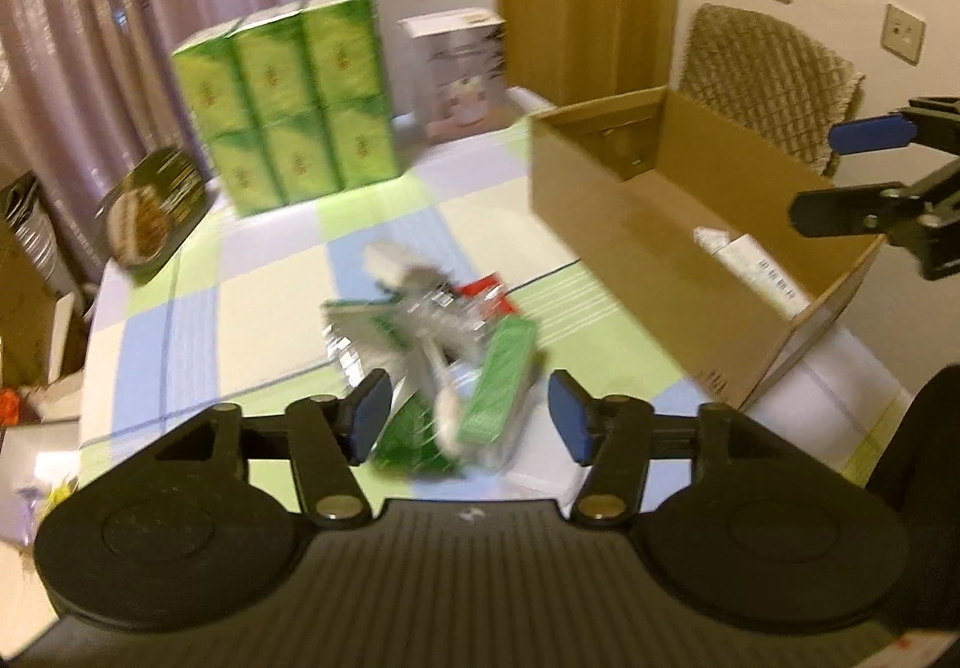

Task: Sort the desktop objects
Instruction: 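Move left tool to the long green box while right tool approaches the clear plastic container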

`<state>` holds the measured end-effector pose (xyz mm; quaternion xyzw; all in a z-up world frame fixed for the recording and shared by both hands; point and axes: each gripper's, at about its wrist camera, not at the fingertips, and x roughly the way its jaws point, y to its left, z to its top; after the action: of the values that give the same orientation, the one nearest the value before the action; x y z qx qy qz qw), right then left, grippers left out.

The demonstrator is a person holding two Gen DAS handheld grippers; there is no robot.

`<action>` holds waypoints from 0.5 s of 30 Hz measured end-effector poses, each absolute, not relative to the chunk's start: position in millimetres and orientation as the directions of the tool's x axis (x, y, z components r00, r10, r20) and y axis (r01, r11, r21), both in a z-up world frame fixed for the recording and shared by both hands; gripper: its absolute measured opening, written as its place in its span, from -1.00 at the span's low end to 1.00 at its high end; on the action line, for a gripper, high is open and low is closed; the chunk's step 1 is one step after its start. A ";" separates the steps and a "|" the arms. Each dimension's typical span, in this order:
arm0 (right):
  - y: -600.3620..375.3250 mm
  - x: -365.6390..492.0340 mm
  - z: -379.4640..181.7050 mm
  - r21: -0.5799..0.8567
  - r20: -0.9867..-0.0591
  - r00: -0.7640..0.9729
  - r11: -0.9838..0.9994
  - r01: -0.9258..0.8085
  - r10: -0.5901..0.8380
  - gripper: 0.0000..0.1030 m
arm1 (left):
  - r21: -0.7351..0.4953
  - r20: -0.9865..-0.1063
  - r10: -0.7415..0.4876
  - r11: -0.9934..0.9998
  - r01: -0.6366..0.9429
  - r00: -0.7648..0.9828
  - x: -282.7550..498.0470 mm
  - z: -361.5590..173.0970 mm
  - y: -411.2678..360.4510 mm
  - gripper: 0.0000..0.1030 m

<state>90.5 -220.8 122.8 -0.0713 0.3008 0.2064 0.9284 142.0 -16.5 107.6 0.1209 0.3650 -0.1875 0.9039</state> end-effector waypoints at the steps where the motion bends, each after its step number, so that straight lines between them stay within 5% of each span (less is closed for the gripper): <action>1: -214.4 88.1 119.9 -0.005 -0.591 0.724 0.896 -0.444 0.356 0.84 | 0.082 -0.708 -0.244 0.904 0.420 0.663 140.1 105.6 -8.7 0.15; 15: -143.6 72.1 37.1 -0.037 -0.706 0.565 0.774 -0.632 0.427 0.87 | 0.082 -0.752 -0.231 0.897 0.434 0.618 124.2 69.7 43.1 0.46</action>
<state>72.1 -143.6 37.1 -0.1443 0.3542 0.3034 0.8727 124.2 43.1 69.7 0.1289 0.3951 -0.1867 0.8902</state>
